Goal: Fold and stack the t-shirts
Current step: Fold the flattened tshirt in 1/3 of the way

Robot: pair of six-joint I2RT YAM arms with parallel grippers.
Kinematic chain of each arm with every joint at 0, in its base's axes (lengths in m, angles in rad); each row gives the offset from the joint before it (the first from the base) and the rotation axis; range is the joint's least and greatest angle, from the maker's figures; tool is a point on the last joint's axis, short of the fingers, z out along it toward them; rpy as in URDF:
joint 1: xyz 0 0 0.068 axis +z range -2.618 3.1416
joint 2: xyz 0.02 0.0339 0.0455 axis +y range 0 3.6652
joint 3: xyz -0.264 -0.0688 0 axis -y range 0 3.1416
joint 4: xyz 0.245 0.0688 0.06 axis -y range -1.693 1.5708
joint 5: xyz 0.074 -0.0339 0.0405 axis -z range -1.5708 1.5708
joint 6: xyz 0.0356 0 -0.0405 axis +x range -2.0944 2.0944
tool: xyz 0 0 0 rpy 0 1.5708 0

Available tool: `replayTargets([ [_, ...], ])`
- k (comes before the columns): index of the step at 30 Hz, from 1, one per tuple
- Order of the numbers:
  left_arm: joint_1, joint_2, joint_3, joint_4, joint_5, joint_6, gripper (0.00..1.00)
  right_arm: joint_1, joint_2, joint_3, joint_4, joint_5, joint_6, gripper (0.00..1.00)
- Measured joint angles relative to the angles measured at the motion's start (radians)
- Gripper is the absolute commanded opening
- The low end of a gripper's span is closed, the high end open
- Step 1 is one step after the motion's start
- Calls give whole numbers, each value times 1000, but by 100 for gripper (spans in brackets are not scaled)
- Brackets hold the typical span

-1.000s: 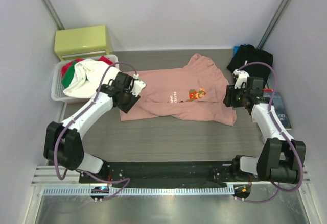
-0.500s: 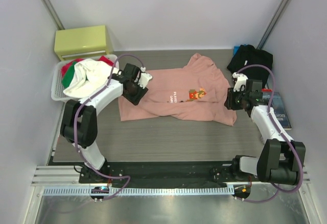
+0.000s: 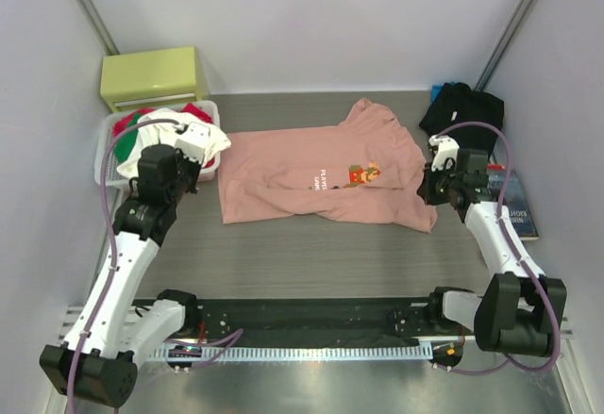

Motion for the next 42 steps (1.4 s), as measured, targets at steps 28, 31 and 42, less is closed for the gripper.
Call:
replayTargets([
  [28,-73,977,658,-263,172,-192,0,275,708,675,-164,134,52,1],
  [31,-95,1073,723,-303,172,-192,0,285,771,703,-185,145,58,1],
  [42,-107,1191,773,-329,172,-193,0,289,846,731,-166,161,65,1],
])
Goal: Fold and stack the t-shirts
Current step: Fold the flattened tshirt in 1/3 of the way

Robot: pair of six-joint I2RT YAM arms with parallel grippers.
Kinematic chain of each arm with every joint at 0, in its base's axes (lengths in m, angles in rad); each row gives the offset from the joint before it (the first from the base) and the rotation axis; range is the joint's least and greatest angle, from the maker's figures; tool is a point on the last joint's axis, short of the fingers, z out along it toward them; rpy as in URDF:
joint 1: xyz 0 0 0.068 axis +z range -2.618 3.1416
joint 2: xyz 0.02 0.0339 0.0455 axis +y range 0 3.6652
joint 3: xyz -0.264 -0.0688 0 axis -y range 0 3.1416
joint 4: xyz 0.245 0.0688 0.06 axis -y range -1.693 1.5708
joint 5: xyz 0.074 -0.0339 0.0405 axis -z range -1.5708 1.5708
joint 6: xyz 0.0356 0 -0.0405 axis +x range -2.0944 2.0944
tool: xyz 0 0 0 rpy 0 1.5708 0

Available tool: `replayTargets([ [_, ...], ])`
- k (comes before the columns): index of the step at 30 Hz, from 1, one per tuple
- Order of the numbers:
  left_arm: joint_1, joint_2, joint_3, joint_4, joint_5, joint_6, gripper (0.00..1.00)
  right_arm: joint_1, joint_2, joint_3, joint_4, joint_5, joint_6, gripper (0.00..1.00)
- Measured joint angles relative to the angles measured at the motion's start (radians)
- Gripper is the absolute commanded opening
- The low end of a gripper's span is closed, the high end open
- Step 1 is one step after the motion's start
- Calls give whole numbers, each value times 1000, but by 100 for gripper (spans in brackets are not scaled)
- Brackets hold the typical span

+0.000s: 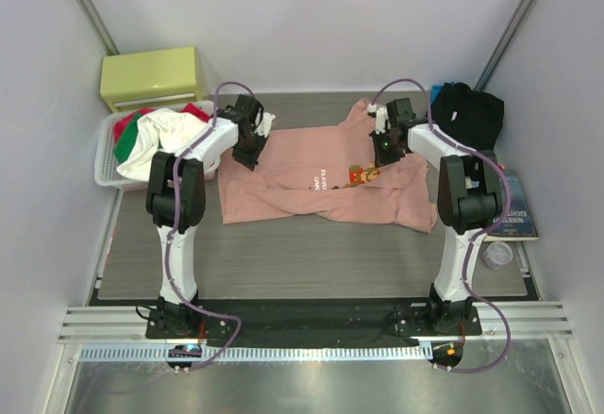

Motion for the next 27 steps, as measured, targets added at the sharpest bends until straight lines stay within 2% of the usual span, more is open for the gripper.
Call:
replayTargets([
  [8,0,39,-4,-1,0,0,0,-1,69,-21,46,2,12,1],
  [15,9,38,-64,23,15,-4,0,0,2,-156,198,2,14,1],
  [21,17,-28,-177,120,33,-7,0,2,-50,-256,299,-1,14,1],
  [27,35,-43,-203,123,77,-26,0,5,-87,-307,314,-26,23,1],
])
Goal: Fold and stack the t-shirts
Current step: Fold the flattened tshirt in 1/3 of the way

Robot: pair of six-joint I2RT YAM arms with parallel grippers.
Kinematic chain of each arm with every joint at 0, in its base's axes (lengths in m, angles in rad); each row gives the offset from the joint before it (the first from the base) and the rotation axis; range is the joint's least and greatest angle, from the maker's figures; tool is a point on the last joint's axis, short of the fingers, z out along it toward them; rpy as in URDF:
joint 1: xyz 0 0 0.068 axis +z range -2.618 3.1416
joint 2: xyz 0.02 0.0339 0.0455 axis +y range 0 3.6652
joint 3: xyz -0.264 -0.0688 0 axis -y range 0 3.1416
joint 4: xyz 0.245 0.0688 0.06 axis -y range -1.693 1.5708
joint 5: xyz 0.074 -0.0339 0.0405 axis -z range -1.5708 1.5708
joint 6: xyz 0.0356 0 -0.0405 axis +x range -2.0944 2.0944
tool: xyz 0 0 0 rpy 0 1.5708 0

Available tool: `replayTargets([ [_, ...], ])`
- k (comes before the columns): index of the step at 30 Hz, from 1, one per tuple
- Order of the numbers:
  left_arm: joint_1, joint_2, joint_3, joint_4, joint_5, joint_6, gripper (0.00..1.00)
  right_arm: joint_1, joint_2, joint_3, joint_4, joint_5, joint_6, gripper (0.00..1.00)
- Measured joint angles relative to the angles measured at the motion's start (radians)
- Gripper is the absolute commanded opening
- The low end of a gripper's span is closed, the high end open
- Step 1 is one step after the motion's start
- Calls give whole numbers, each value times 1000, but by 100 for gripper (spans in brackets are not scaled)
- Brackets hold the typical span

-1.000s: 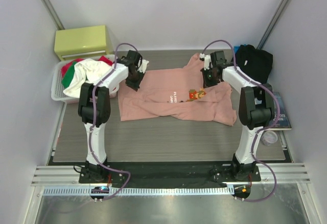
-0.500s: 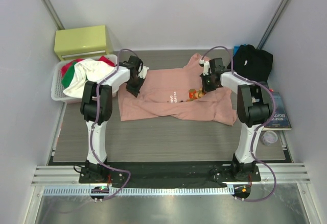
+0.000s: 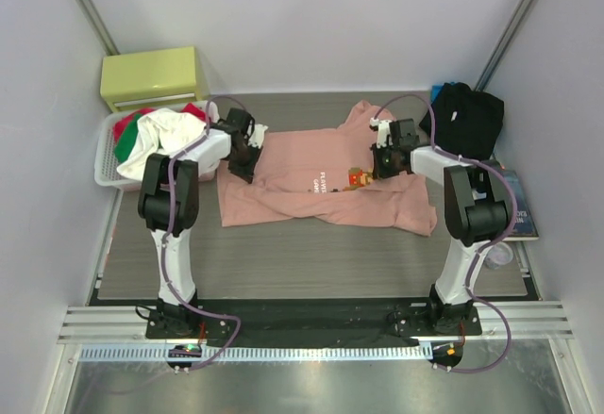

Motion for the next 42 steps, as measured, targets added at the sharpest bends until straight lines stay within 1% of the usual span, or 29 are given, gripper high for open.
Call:
replayTargets([
  [6,14,-13,-27,16,52,-5,0,2,-53,-64,-8,-20,2,1],
  [12,15,-111,-177,37,114,-6,0,3,-146,-167,-46,-36,5,1],
  [18,10,-170,-267,35,157,-19,0,3,-222,-244,-87,-46,18,1],
  [25,-6,-207,-320,36,167,-20,0,9,-285,-294,-143,-47,24,1],
  [35,-24,-277,-407,39,163,-19,0,14,-339,-338,-160,-47,25,1],
  [42,-29,-287,-413,40,137,-2,0,16,-359,-341,-152,-38,25,1],
])
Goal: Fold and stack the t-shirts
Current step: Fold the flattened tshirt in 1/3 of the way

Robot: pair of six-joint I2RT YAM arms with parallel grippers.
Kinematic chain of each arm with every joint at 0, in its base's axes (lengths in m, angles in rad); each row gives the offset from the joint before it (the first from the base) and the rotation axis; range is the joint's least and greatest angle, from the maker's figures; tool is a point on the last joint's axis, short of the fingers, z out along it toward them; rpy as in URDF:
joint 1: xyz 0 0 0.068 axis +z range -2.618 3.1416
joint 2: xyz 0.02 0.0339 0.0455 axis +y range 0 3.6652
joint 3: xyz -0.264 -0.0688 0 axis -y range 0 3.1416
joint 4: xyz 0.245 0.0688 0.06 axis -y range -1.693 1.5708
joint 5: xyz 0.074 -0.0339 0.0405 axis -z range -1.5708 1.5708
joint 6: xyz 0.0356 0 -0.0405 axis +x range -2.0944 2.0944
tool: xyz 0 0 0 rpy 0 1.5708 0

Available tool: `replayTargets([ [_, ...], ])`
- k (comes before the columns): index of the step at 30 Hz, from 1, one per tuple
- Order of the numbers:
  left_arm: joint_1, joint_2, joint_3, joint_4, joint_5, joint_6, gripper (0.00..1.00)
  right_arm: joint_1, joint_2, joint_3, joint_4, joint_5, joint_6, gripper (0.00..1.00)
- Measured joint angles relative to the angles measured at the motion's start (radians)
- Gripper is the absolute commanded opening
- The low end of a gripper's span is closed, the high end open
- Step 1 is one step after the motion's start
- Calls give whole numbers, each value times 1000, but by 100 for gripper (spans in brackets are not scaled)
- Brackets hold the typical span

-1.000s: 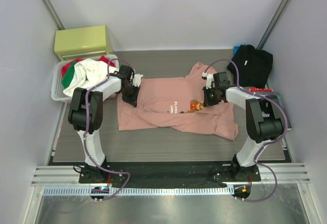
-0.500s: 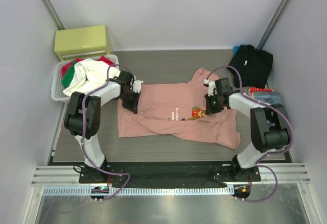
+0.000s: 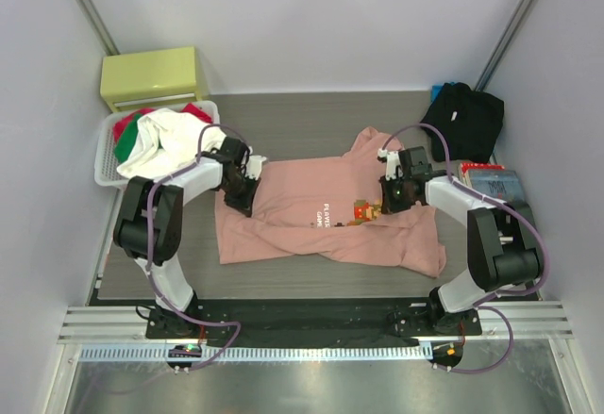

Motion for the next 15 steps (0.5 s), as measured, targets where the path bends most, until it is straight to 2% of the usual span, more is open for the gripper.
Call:
replayTargets([
  [7,-5,-65,-25,28,-96,55,0,22,-57,-2,5,49,-9,1],
  [10,-6,-142,-30,33,-130,72,0,30,-146,-1,5,68,-16,1],
  [15,-6,-360,-36,66,-204,113,0,32,-305,21,-3,98,-29,1],
])
